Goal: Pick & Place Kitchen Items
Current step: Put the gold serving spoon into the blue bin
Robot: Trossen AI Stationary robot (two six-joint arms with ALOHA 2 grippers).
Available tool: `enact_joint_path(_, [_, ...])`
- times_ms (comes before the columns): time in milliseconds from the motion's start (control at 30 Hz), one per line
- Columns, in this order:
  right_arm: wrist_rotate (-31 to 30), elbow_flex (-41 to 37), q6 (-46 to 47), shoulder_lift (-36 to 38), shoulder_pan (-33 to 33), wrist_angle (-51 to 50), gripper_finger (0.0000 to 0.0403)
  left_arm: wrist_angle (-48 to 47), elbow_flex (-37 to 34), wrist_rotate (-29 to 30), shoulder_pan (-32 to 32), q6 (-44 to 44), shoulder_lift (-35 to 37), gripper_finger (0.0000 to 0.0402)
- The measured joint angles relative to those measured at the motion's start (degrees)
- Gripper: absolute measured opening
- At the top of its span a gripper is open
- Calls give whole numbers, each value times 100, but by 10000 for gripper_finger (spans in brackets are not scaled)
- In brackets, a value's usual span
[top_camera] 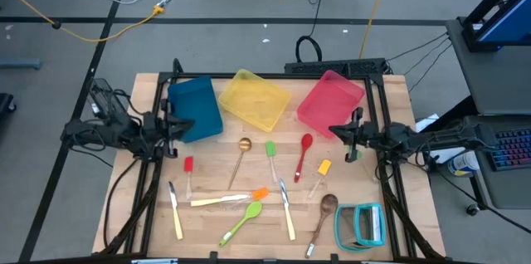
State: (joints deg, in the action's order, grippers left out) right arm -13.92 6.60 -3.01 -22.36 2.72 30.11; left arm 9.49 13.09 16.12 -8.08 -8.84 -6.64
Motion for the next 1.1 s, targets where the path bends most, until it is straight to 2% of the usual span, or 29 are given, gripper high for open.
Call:
enact_joint_path(267, [20,1102,-117,-1075,2,94,4,-624,995,-6,0,59,-1123,37])
enact_joint_path(400, [21,1409,-66,-1472,2,372,4,-587,1192,-4,0,-92,-1507,37])
enact_joint_path(567, [54,1357,-93,-1666,2,710,4,-458,1200,-6,0,-293,-1711,37])
enact_joint_path(867, [47,796,-255,-1675,0,700,4,-454,1196,-9,0,131,-1850,37])
enact_joint_path(933, [25,635,-800,-1727,-12,1047,4,-462,1193,-9,0,121,-1850,37])
enact_joint_path(1100, [89,474,-770,-1743,2,1973,4,-455,1193,-9,0,-93,-1848,37])
